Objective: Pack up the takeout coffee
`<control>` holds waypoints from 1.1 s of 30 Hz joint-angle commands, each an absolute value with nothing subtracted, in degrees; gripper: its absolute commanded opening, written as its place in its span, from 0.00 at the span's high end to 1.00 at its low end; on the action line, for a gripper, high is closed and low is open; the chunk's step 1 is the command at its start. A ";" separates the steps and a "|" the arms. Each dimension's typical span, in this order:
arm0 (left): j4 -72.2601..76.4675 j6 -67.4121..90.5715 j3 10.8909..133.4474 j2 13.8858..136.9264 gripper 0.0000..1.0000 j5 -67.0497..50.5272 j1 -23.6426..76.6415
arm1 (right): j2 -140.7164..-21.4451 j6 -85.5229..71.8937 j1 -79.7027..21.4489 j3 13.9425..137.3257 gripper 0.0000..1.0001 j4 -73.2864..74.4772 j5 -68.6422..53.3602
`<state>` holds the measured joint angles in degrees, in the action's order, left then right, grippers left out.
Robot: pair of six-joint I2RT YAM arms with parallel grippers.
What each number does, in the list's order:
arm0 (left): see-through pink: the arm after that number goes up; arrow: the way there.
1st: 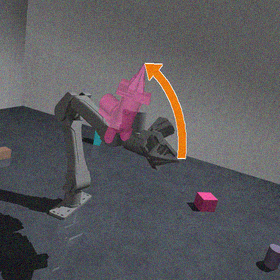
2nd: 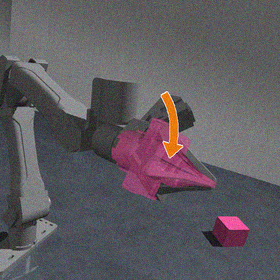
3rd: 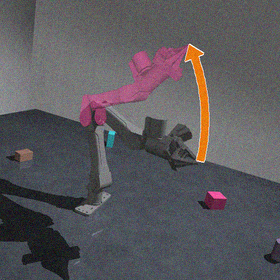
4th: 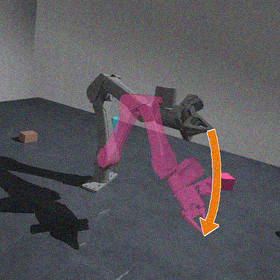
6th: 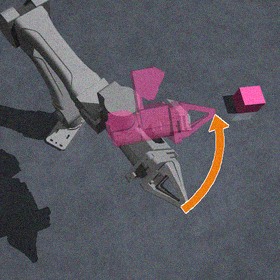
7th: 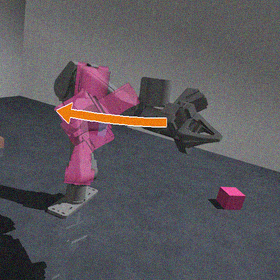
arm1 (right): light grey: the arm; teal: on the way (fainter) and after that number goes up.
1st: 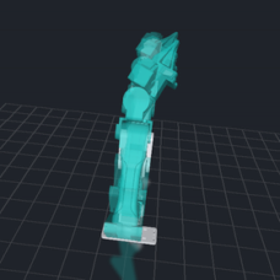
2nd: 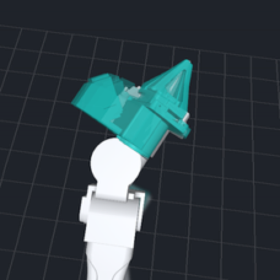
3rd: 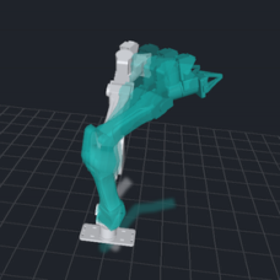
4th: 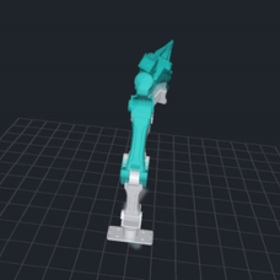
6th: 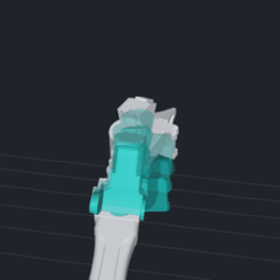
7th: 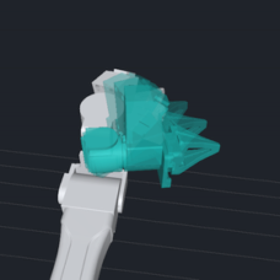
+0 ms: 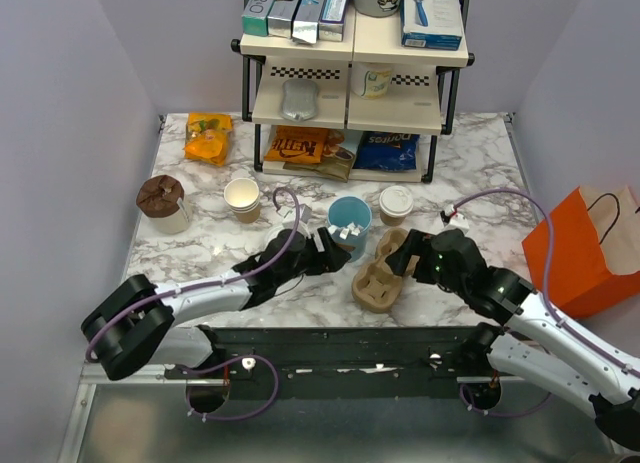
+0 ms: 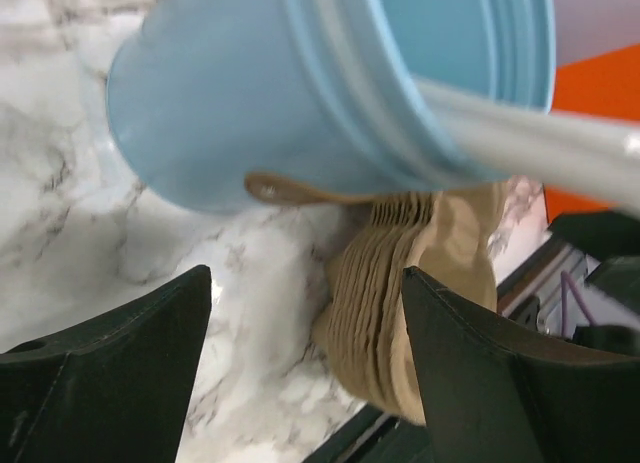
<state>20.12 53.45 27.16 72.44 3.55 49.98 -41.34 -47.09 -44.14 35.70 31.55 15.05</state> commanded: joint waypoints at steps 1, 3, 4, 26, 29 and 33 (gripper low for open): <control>26.01 53.17 31.81 76.98 0.19 8.53 49.92 | -39.73 -47.90 -43.95 34.45 0.06 31.73 18.10; 26.63 53.44 32.95 80.32 0.20 8.26 49.83 | -39.46 -47.64 -43.95 34.89 0.06 31.90 19.16; 27.07 53.70 33.31 81.46 0.20 8.00 49.57 | -39.11 -47.29 -43.86 35.07 0.06 31.90 19.25; 32.52 51.95 47.72 100.81 0.23 3.25 39.55 | -42.01 -42.63 -42.19 36.30 0.00 30.59 22.94; 30.33 50.89 49.13 100.46 0.19 2.73 39.81 | -45.25 -40.35 -38.16 37.00 0.00 29.45 19.01; 27.69 52.29 46.77 96.96 0.12 3.16 40.87 | -48.07 -37.27 -33.14 37.70 0.00 25.76 12.05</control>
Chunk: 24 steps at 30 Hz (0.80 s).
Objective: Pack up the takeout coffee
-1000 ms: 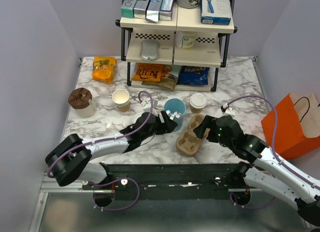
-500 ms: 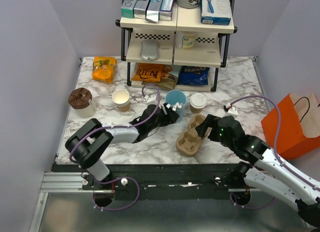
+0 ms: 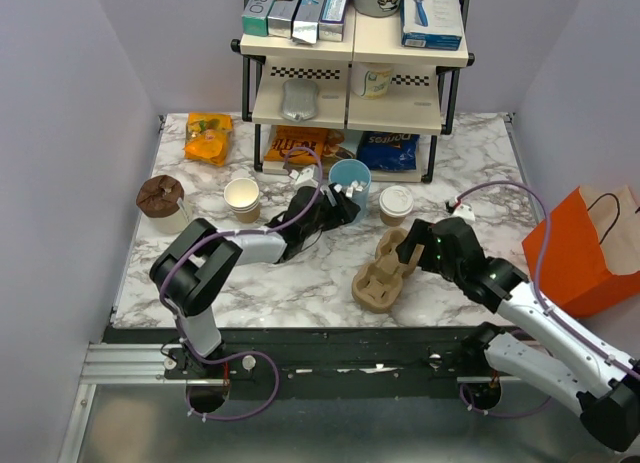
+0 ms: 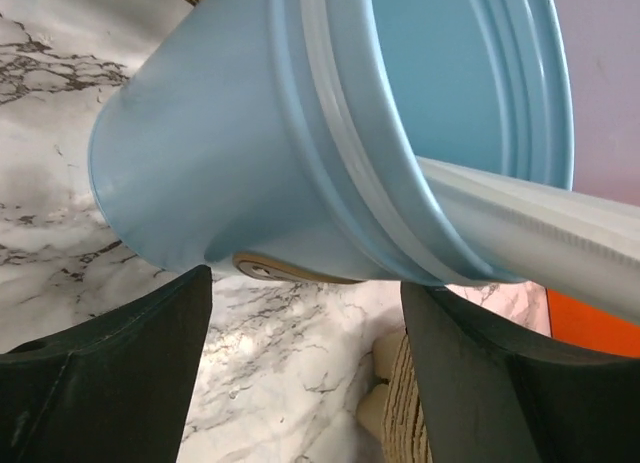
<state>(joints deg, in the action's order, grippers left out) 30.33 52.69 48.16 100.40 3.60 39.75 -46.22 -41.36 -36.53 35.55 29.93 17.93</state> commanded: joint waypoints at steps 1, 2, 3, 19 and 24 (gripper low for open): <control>26.90 53.08 46.06 96.16 0.10 3.34 41.65 | -48.51 -36.57 -32.09 37.79 0.00 24.62 11.78; 26.37 53.69 45.53 95.46 0.09 3.34 42.27 | -48.95 -36.30 -31.56 37.79 0.00 24.09 11.26; 25.32 55.01 44.74 93.62 0.06 3.69 42.80 | -49.91 -36.04 -30.77 37.97 0.00 23.82 10.90; 12.48 48.43 41.30 83.05 0.01 -17.75 49.47 | -55.63 -36.82 -21.98 36.92 0.01 20.21 1.67; 10.46 46.67 44.99 85.86 0.01 -15.82 50.80 | -54.24 -36.74 -21.36 34.63 0.01 17.94 -1.21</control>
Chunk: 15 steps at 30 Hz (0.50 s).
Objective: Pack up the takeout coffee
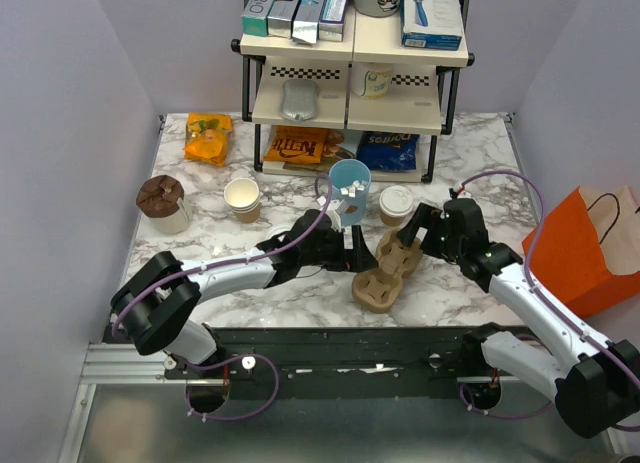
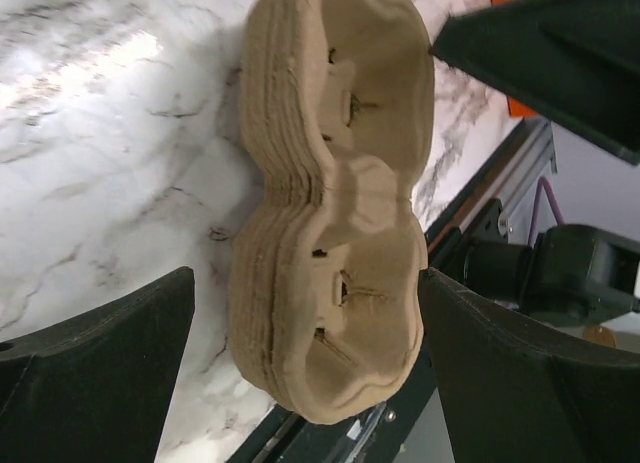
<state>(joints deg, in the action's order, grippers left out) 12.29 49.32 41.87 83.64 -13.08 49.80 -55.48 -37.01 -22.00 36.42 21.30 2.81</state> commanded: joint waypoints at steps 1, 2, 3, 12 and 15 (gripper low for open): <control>10.46 46.50 45.43 85.96 0.01 -15.65 50.80 | -54.05 -36.83 -21.01 34.11 0.01 17.32 -1.93; 10.20 46.41 45.70 86.13 0.01 -15.38 50.80 | -54.05 -36.91 -20.83 34.10 0.01 17.31 -2.72; 9.67 45.97 46.66 86.57 0.01 -14.42 50.80 | -54.05 -37.09 -20.66 34.01 0.01 17.58 -2.81; 10.02 44.83 50.36 90.61 0.01 -15.38 50.80 | -52.47 -37.62 -19.60 32.35 0.00 18.02 -0.26; 10.72 44.74 51.15 91.14 0.01 -15.73 50.80 | -52.03 -37.62 -19.51 31.82 0.00 17.06 -2.27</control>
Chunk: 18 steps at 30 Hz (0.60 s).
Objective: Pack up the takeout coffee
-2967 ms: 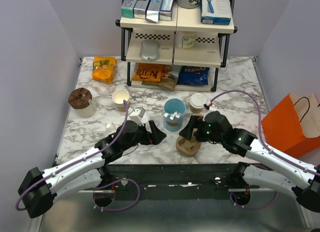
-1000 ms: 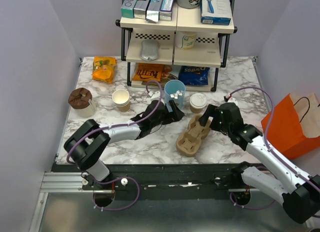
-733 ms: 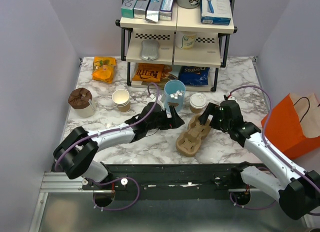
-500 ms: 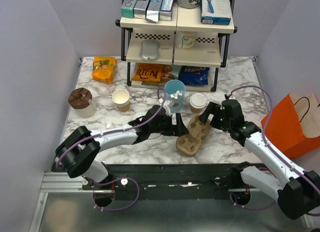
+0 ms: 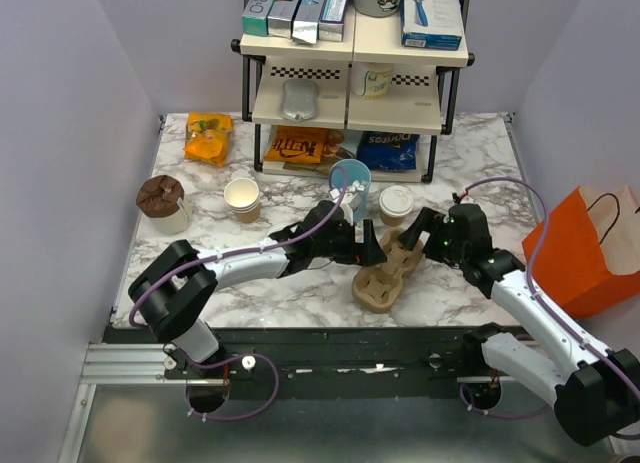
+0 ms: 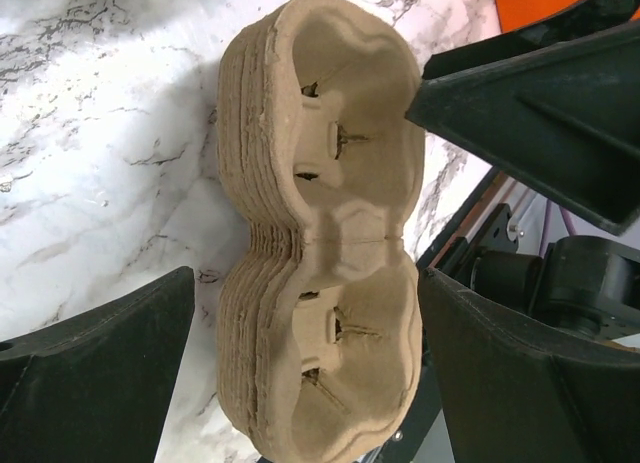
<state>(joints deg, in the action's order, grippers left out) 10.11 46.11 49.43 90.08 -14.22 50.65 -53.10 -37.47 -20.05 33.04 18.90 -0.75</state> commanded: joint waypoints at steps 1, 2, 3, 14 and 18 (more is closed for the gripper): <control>10.72 44.82 51.24 91.23 0.01 -15.73 50.80 | -51.86 -37.62 -19.42 31.21 0.00 16.27 -2.98; 10.64 44.65 51.50 91.58 0.01 -16.17 50.80 | -51.77 -37.88 -19.34 31.11 0.00 16.09 -3.42; 10.72 44.65 51.76 92.10 0.01 -16.43 50.80 | -51.77 -37.97 -19.34 31.11 0.00 16.08 -3.86; 12.13 45.09 53.26 94.13 0.01 -17.84 50.80 | -50.01 -39.20 -18.63 29.80 0.00 13.89 -8.43; 11.69 45.17 54.31 95.53 0.01 -17.67 50.89 | -47.38 -39.55 -18.63 28.57 0.01 11.87 -10.19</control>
<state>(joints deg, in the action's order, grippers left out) 10.96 45.67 52.07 94.08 -16.58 50.65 -50.02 -38.44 -18.85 30.00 15.40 -5.98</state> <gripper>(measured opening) 0.988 0.995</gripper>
